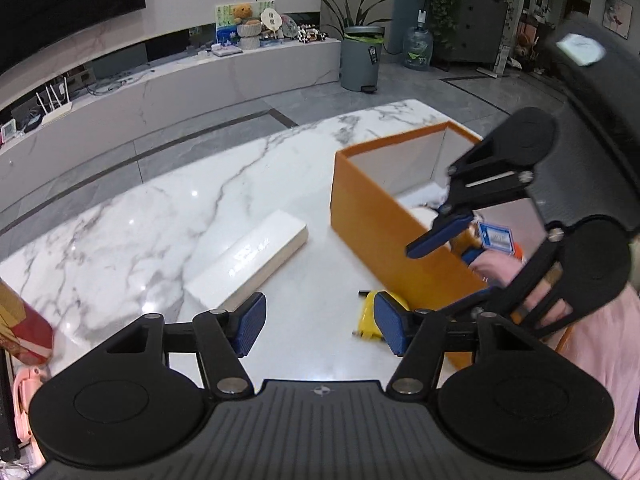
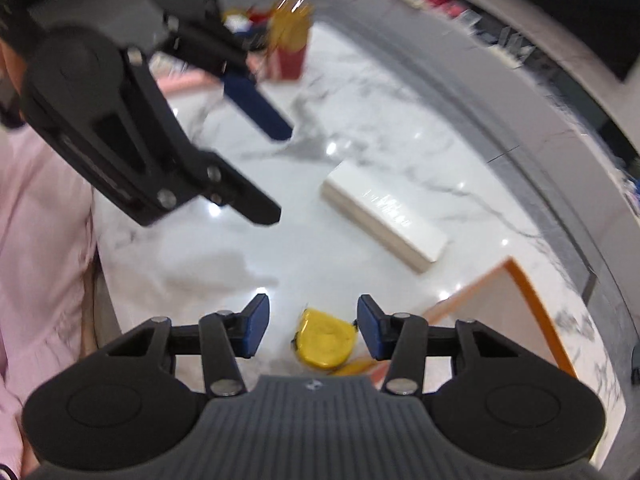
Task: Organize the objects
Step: 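Move the right tool to the yellow tape measure and grasp it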
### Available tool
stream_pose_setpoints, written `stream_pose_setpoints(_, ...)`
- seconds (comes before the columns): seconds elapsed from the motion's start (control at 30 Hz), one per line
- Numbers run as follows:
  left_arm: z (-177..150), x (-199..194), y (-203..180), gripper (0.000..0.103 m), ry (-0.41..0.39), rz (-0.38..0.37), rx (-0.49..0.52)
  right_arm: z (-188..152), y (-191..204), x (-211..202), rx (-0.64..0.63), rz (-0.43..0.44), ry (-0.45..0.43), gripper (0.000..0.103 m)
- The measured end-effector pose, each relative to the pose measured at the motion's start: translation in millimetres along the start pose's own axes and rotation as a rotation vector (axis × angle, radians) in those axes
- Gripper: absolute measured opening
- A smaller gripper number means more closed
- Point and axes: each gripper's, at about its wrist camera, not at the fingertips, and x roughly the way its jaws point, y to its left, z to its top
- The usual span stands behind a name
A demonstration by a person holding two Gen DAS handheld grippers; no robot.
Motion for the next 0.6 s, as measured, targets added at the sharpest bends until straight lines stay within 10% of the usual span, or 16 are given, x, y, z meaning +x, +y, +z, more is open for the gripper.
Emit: stream_pose_setpoints(0.6,-29.0,33.5,33.2,0.071,0.064,-0.034,-0.036,18.8,-4.3,126.1,-0.247,0.096,0.542,0.06)
